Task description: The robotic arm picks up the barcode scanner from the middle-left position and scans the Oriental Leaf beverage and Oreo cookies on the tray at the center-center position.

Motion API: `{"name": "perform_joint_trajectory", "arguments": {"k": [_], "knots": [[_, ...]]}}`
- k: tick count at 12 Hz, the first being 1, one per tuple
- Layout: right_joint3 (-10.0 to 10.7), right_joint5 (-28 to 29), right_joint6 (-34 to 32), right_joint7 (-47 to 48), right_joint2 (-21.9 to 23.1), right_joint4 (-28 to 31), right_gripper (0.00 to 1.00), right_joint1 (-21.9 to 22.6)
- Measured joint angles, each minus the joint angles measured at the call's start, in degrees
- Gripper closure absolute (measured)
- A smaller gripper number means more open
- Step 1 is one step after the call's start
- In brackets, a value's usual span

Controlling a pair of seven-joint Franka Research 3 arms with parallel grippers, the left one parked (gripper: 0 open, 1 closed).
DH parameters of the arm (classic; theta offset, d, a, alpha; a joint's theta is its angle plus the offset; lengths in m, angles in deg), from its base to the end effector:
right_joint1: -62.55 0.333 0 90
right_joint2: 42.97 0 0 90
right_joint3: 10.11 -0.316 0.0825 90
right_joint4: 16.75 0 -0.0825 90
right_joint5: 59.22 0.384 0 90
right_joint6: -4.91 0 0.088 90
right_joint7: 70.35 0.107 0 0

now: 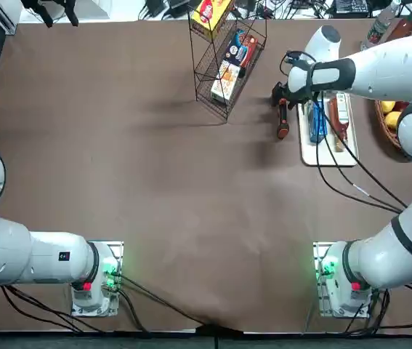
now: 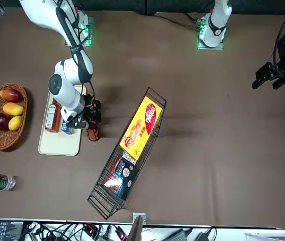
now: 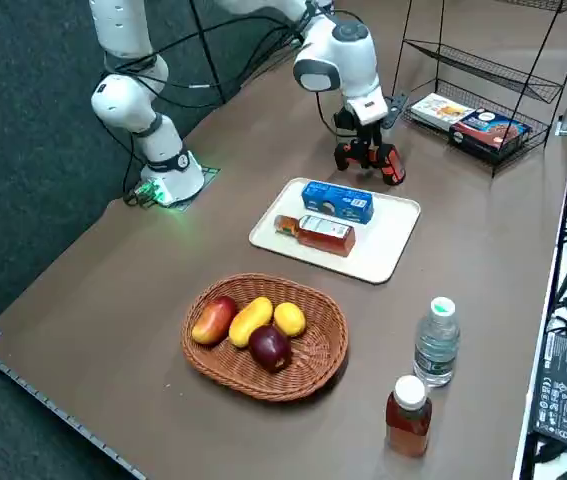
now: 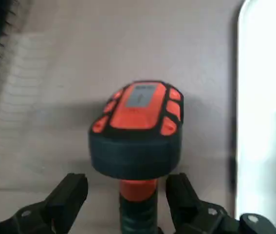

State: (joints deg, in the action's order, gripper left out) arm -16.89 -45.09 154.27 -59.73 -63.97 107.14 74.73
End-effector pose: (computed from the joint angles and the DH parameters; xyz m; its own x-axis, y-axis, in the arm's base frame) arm 0.5450 0.1815 0.2328 0.9970 -0.0737 0.0218 -0.0682 -0.9796 -0.1890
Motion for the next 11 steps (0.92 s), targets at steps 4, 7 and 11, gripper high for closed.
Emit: {"name": "perform_joint_trajectory", "arguments": {"k": [4, 7, 11], "knots": [[0.7, 0.0, -3.7, 0.0, 4.5, -1.7, 0.00, -0.2], [1.6, -2.3, -12.2, 0.0, 11.7, -7.3, 0.00, -2.5], [2.0, -9.0, -29.4, -0.1, 13.8, -20.4, 0.00, -7.2]]}}
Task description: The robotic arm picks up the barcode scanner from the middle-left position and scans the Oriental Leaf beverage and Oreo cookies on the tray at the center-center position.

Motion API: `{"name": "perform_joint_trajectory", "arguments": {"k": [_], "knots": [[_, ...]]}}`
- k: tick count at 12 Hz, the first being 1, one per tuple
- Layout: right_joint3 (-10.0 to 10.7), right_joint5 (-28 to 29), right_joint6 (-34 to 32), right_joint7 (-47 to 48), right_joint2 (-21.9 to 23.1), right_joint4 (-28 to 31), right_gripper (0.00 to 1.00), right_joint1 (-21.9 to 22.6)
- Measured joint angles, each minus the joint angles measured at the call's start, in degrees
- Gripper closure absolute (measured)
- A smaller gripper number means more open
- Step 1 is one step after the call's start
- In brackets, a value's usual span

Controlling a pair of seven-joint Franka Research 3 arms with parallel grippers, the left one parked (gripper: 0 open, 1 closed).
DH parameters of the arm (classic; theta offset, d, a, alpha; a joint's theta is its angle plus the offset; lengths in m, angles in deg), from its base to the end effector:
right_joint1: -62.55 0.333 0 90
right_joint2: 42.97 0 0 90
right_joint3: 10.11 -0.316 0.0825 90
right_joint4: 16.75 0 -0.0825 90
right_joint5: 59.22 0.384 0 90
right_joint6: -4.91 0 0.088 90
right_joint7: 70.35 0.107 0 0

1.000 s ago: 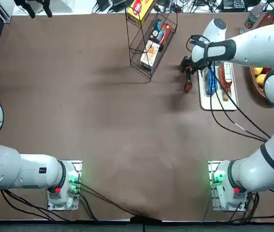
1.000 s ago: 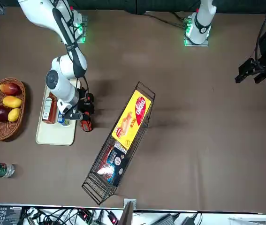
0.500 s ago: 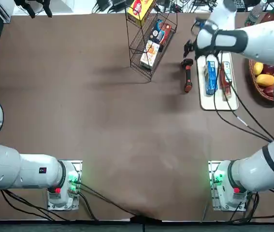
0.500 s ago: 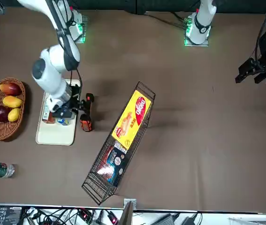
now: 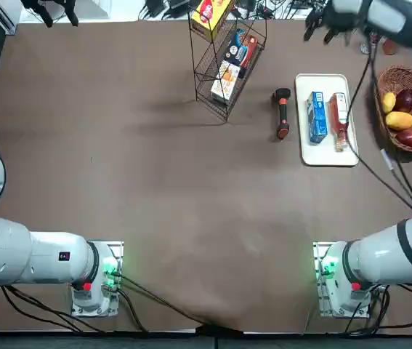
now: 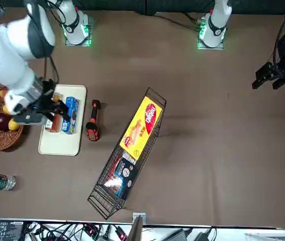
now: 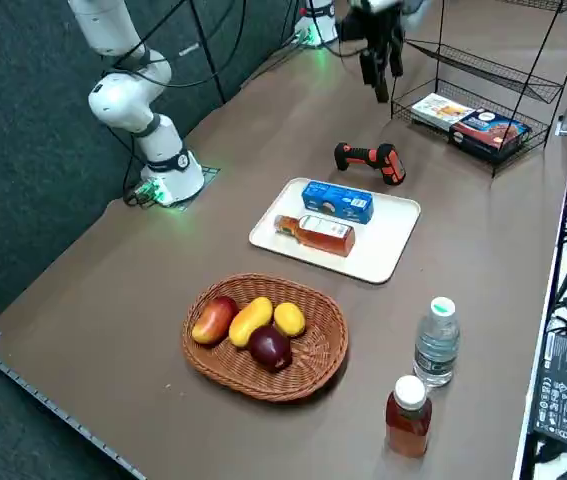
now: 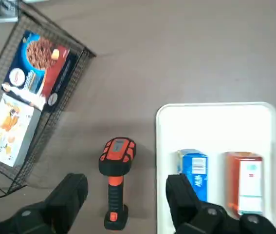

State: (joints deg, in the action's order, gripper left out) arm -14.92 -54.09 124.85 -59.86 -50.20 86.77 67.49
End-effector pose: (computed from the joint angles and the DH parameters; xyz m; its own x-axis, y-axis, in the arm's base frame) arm 0.6046 0.1063 0.4861 0.9886 -0.0608 0.1380 -0.0440 -0.9916 -0.1213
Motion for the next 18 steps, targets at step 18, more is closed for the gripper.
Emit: {"name": "perform_joint_trajectory", "arguments": {"k": [18], "knots": [[4.3, -6.3, -28.5, -8.8, 9.4, -9.5, 0.00, -5.0]]}}
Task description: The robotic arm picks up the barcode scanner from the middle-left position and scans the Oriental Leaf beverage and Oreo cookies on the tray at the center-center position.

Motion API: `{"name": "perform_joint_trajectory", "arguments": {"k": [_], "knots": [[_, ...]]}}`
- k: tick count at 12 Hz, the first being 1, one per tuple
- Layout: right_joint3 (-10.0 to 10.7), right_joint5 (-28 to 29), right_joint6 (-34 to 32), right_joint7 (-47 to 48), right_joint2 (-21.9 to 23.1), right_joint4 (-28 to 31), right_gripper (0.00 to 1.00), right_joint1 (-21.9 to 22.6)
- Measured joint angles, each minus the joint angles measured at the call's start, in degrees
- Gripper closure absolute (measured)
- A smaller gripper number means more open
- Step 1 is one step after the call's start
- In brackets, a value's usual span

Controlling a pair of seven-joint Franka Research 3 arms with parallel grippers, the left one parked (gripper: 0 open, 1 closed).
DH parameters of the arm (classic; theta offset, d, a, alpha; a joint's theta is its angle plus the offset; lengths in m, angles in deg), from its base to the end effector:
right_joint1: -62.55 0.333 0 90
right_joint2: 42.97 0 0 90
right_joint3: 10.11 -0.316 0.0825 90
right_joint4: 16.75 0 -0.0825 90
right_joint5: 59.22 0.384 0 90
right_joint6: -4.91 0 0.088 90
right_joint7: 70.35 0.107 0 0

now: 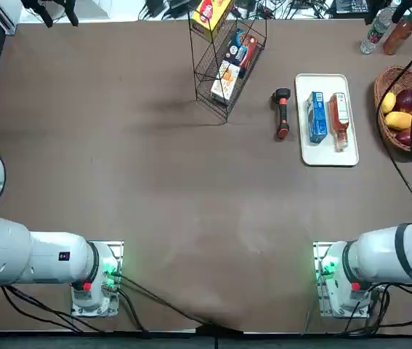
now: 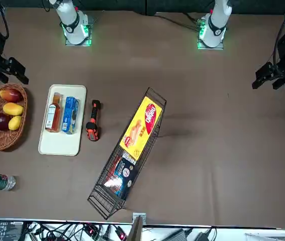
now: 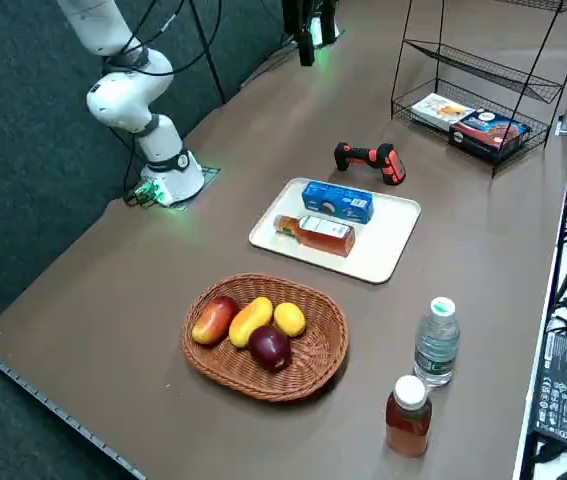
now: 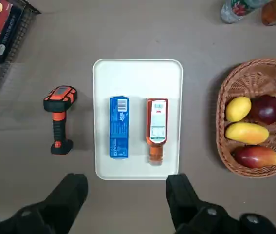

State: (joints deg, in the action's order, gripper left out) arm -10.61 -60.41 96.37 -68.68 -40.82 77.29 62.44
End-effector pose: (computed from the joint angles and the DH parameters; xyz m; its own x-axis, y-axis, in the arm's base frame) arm 0.5443 0.0016 0.6140 0.9997 -0.0218 -0.0069 -0.0217 -0.9995 0.0213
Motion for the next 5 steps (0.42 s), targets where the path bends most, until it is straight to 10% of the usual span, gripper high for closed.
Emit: {"name": "perform_joint_trajectory", "arguments": {"k": [5], "knots": [[0.1, 1.1, 1.9, 0.0, 2.0, 3.6, 0.00, 0.0]]}}
